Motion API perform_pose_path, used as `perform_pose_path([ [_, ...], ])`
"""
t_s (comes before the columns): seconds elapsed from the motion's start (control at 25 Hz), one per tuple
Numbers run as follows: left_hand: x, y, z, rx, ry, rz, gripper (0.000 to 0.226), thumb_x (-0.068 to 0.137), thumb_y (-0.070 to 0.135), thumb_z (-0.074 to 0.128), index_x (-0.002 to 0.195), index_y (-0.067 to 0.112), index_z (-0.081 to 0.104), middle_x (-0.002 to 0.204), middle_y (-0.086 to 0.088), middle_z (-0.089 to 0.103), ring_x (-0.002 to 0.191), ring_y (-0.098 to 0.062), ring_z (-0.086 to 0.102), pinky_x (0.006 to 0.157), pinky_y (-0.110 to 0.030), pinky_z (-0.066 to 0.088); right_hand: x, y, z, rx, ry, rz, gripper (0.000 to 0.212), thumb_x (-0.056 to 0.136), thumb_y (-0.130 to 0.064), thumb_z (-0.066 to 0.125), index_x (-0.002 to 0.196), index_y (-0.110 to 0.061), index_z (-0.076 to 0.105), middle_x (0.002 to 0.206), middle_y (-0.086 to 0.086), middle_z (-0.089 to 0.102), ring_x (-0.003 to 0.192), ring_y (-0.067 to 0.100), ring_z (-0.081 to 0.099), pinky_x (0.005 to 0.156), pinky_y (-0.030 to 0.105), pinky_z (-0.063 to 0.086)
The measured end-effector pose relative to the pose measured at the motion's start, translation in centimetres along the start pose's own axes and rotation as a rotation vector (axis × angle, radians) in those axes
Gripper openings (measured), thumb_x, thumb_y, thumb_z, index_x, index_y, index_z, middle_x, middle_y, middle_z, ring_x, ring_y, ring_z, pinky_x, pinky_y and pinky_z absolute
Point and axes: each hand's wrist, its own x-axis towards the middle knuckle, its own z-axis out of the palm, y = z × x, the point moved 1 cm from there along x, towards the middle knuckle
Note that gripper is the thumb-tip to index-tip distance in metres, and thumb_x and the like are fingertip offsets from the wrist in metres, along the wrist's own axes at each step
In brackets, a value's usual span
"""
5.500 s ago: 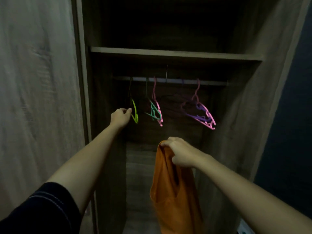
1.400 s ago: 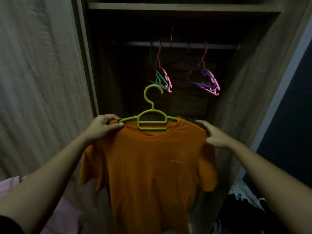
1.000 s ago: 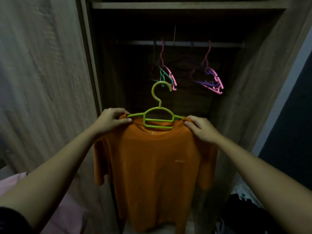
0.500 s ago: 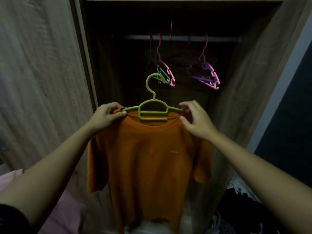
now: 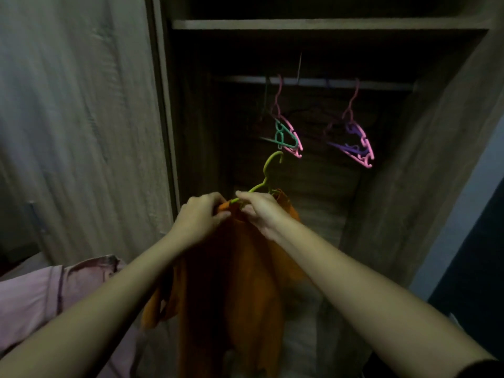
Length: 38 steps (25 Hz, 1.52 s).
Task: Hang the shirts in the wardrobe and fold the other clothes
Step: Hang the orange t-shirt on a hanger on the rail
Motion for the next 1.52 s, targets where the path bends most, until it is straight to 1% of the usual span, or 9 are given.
perform_pose_path([
  [0.12, -2.4, 2.6, 0.0, -0.033, -0.289, -0.076, 0.072, 0.090, 0.035, 0.059, 0.149, 0.023, 0.019, 0.127, -0.005, 0.056, 0.108, -0.016, 0.059, 0.093, -0.028, 0.048, 1.2, 0.3, -0.6, -0.014, 0.031, -0.077, 0.049, 0.083, -0.025, 0.066, 0.129, -0.018, 0.050, 0.124, 0.006, 0.058, 0.103, 0.015, 0.055, 0.069, 0.023, 0.042],
  [0.28, -4.1, 4.6, 1.2, -0.321, -0.155, -0.021, 0.079, 0.095, 0.029, 0.051, 0.150, 0.027, -0.006, 0.104, -0.005, 0.064, 0.082, -0.008, 0.065, 0.073, -0.019, 0.053, 2.5, -2.1, -1.5, -0.008, -0.038, -0.146, 0.054, 0.086, -0.021, 0.062, 0.137, -0.018, 0.044, 0.124, 0.010, 0.057, 0.103, 0.017, 0.058, 0.071, 0.024, 0.044],
  [0.48, -3.5, 5.8, 2.9, -0.411, 0.078, 0.124, 0.075, 0.095, 0.028, 0.051, 0.150, 0.021, 0.000, 0.103, -0.002, 0.061, 0.089, -0.007, 0.061, 0.088, -0.022, 0.048, 5.0, -5.2, -1.8, -0.151, -0.061, -0.233, 0.049, 0.088, -0.029, 0.057, 0.135, -0.024, 0.048, 0.104, 0.004, 0.061, 0.106, 0.021, 0.055, 0.107, 0.046, 0.039],
  [0.6, 0.1, 5.0, 2.8, -0.421, 0.175, 0.176, 0.070, 0.096, 0.030, 0.049, 0.150, 0.020, 0.005, 0.124, -0.001, 0.058, 0.109, -0.008, 0.058, 0.102, -0.028, 0.043, 7.2, -8.6, -1.6, -0.263, -0.022, -0.308, 0.043, 0.093, -0.029, 0.051, 0.135, -0.023, 0.046, 0.119, 0.005, 0.062, 0.111, 0.019, 0.056, 0.101, 0.036, 0.041],
  [0.84, 9.8, 3.6, 1.2, -0.423, 0.249, 0.245, 0.071, 0.095, 0.031, 0.051, 0.148, 0.021, 0.005, 0.118, 0.018, 0.047, 0.104, 0.014, 0.045, 0.090, 0.007, 0.025, 14.0, -14.3, -0.7, -0.326, 0.021, -0.373, 0.042, 0.096, -0.025, 0.045, 0.138, -0.024, 0.042, 0.117, 0.002, 0.062, 0.108, 0.015, 0.056, 0.101, 0.030, 0.038],
  [1.0, 16.1, 2.2, 0.3, -0.485, 0.236, 0.262, 0.072, 0.094, 0.032, 0.053, 0.150, 0.019, 0.010, 0.093, 0.009, 0.063, 0.084, 0.002, 0.061, 0.085, -0.015, 0.049, 18.7, -17.4, -0.5, -0.335, 0.000, -0.378, 0.027, 0.098, -0.022, 0.039, 0.117, -0.022, 0.058, 0.100, 0.001, 0.066, 0.094, 0.011, 0.059, 0.078, 0.023, 0.043],
  [1.12, 19.8, 1.1, -0.2, -0.534, 0.207, 0.268, 0.068, 0.093, 0.028, 0.054, 0.149, 0.021, 0.015, 0.072, 0.007, 0.056, 0.065, 0.002, 0.058, 0.068, -0.010, 0.046, 22.8, -18.9, -0.7, -0.357, 0.108, -0.325, 0.032, 0.093, -0.031, 0.045, 0.112, -0.013, 0.063, 0.092, 0.004, 0.067, 0.098, 0.022, 0.060, 0.096, 0.035, 0.044],
  [1.24, 22.5, 0.1, -0.1, -0.587, 0.162, 0.253, 0.069, 0.093, 0.025, 0.055, 0.149, 0.023, 0.014, 0.070, 0.009, 0.052, 0.061, 0.007, 0.054, 0.063, -0.010, 0.043, 25.5, -19.6, -0.8, -0.459, 0.153, -0.245, 0.036, 0.093, -0.037, 0.043, 0.116, -0.015, 0.061, 0.116, 0.010, 0.062, 0.115, 0.027, 0.053, 0.107, 0.043, 0.036],
  [1.52, 23.6, -2.2, 3.4, -0.513, 0.120, 0.215, 0.075, 0.093, 0.031, 0.054, 0.150, 0.024, 0.007, 0.094, 0.010, 0.056, 0.091, -0.002, 0.058, 0.086, -0.010, 0.045, 27.8, -17.0, -1.4, -0.530, 0.142, -0.204, 0.029, 0.094, -0.031, 0.043, 0.105, -0.014, 0.064, 0.105, 0.009, 0.065, 0.110, 0.027, 0.058, 0.106, 0.043, 0.040],
])
